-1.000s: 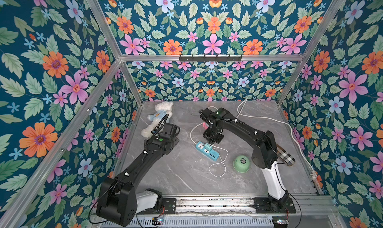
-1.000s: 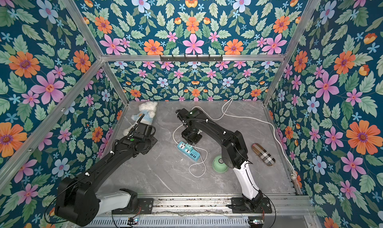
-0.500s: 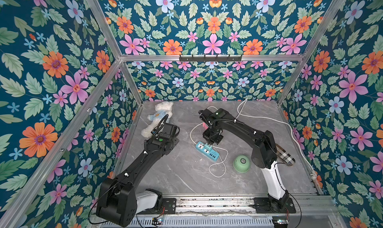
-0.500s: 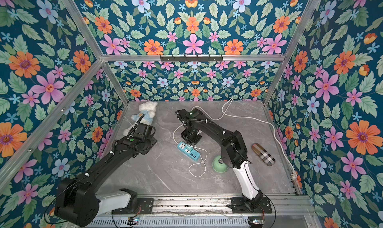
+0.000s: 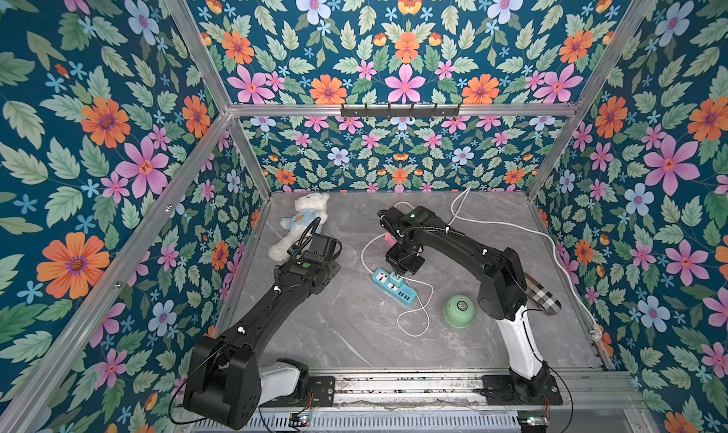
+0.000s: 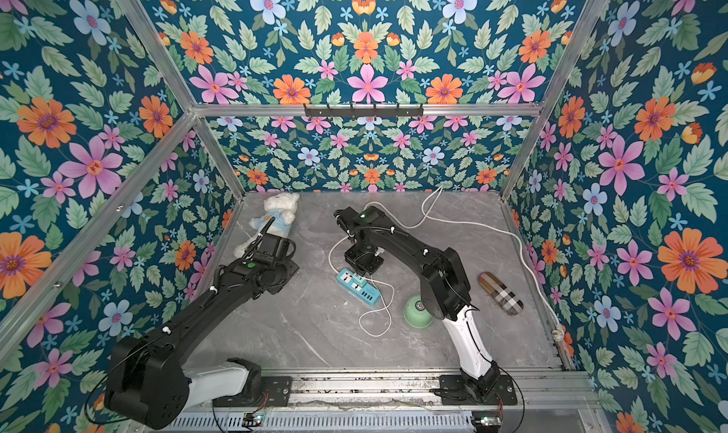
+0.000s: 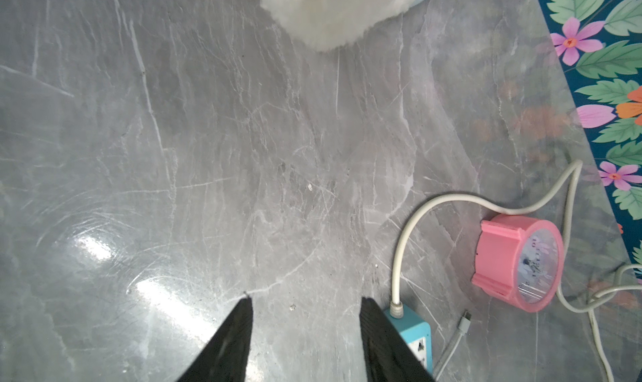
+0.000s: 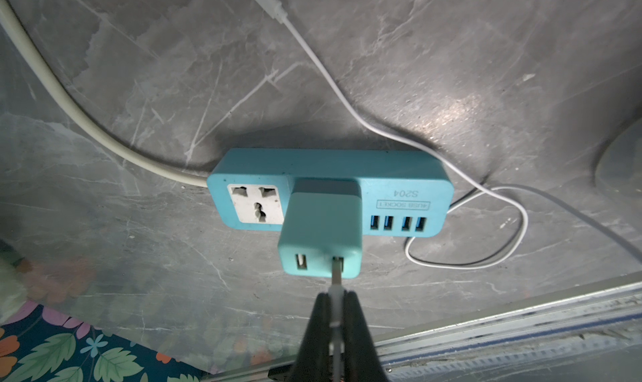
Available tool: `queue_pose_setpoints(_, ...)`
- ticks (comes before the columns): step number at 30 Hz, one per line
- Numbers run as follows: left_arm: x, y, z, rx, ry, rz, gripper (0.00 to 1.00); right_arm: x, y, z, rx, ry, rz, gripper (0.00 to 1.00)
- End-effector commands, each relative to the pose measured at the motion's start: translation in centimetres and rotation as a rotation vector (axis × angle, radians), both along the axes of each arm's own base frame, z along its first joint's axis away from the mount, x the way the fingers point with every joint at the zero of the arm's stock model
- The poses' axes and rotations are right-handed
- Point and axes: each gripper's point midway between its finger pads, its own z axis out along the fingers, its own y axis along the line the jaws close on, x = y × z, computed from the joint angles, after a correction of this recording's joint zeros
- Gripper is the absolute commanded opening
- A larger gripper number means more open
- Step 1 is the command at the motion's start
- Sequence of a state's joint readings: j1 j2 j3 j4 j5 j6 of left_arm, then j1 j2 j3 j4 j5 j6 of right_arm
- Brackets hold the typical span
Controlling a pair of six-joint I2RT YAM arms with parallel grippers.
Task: Charge the cordless meat grinders
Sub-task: Insert the charging cable into the plug.
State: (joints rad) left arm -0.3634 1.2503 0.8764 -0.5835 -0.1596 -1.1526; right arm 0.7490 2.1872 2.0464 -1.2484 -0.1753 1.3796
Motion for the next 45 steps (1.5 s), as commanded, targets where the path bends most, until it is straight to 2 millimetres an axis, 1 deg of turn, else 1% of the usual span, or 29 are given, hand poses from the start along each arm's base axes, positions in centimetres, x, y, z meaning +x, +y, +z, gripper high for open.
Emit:
queue_pose_setpoints(1,-0.2,0.4,-0.1,0.013,0.01,0.02,0.53,-0.5,-1.1,-0.7,-0.058,0.032,-0.032,0.0)
queue_pose_setpoints(12,0.1,0.2,-0.3,0.012,0.017,0.017,0.53,0.3,-1.7,-0.6,-0.063,0.021,-0.023,0.0)
queue_pose_setpoints(19,0.1,0.3,-0.4,0.014,0.019,0.02,0.53,0.3,-1.4,-0.9,-0.054,0.02,-0.01,0.0)
queue_pose_setpoints(32,-0.1,0.5,-0.4,0.019,0.021,0.027,0.53,-0.6,-2.2,-3.3,-0.098,0.046,0.006,0.0)
queue_pose_setpoints(35,-0.1,0.5,-0.3,0.019,0.019,0.029,0.53,-0.4,-2.1,-3.1,-0.095,0.036,0.012,0.0)
queue_pose_setpoints(40,0.1,0.5,0.1,0.018,0.008,0.031,0.53,0.2,-1.9,-1.9,-0.088,0.006,0.019,0.0)
queue_pose_setpoints(42,0.1,0.5,0.2,0.021,0.007,0.032,0.53,0.3,-1.7,-1.7,-0.082,0.002,0.02,0.15)
queue_pose_setpoints(45,0.1,0.6,0.4,0.023,0.004,0.034,0.52,0.5,-1.3,-1.5,-0.063,-0.007,0.026,0.23)
